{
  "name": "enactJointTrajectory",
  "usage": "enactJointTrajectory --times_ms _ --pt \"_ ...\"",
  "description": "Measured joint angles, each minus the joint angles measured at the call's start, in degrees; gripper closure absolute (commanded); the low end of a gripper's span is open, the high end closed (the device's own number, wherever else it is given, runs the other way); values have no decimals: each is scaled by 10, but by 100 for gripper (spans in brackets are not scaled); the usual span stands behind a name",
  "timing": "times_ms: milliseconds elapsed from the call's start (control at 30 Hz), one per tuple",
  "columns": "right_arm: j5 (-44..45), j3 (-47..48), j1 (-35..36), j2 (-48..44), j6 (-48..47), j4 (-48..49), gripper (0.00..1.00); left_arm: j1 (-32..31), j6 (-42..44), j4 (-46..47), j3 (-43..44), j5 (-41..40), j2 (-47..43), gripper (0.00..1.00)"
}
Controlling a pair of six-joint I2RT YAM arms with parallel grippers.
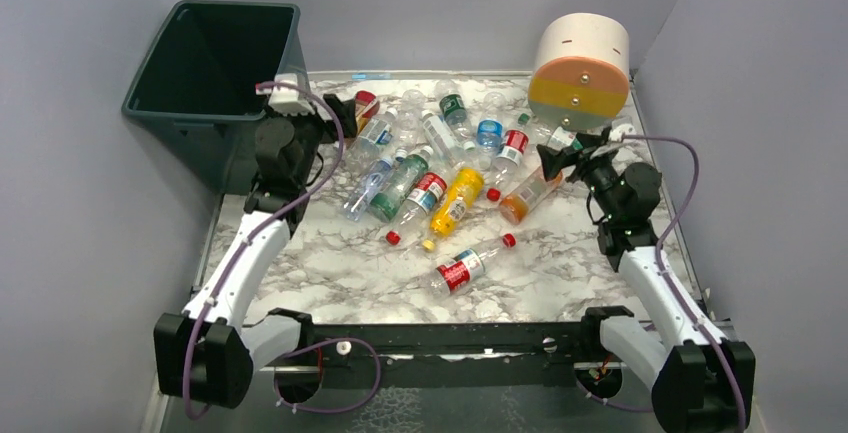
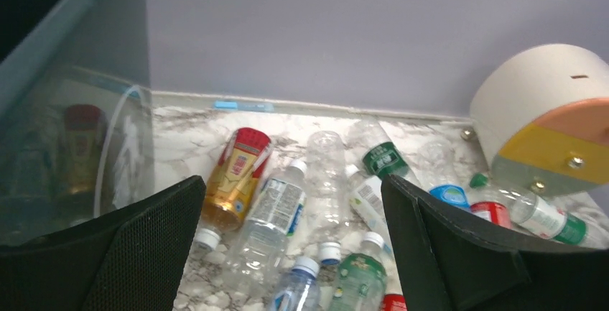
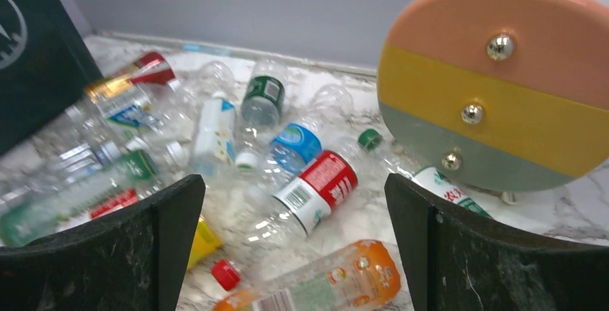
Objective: Put the plastic bottles in the bin
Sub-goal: Pick up the plastic bottle at the center of the board.
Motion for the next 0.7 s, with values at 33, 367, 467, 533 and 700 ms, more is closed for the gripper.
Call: enactJointTrajectory --times_ms 33,367,467,533,700 --pt "0 22 0 -10 14 -34 1 0 -6 -26 27 8 12 1" --pt "-4 187 0 -44 141 -290 1 -12 -34 -165 112 264 75 1" --pt "-1 186 0 -59 168 -329 1 -12 -58 -169 110 331 79 1" --pt "23 186 1 -70 196 -359 1 -8 -75 -166 106 373 90 1" --pt "52 183 1 -80 234 -399 1 -57 -89 -199 99 405 110 1"
